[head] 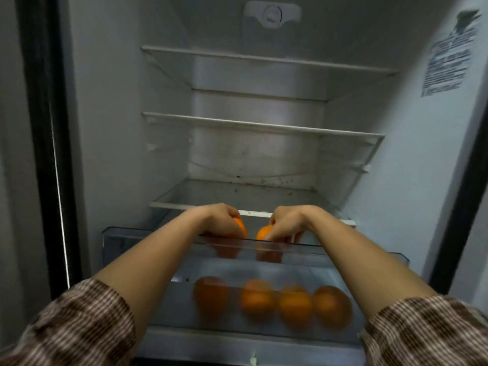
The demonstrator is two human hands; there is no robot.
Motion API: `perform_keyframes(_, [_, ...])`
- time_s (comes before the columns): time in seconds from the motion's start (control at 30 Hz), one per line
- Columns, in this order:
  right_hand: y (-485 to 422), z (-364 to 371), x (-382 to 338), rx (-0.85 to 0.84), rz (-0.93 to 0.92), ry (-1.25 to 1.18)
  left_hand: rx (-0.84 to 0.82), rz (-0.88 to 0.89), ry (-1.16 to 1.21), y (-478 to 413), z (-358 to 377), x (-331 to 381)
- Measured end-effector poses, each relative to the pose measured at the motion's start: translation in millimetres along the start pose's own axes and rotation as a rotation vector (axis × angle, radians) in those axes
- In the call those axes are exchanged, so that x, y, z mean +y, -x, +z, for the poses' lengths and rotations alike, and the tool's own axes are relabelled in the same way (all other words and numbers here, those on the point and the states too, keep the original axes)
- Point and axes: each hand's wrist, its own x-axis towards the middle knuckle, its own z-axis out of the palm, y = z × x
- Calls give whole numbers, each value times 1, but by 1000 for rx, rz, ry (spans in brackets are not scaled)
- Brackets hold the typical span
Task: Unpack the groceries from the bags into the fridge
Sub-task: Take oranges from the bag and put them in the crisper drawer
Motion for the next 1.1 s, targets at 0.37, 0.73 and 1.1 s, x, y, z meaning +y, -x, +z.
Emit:
perform_keyframes(0.37, [0, 11, 5, -246, 65, -42, -430, -134, -70, -13, 13, 8])
perform_keyframes(0.73, [50, 19, 1, 514, -187, -391, 707, 162, 157, 24, 27, 11])
perform_keyframes(1.1, [71, 130, 24, 1327, -317, 153, 1110, 503, -161, 54, 116, -33])
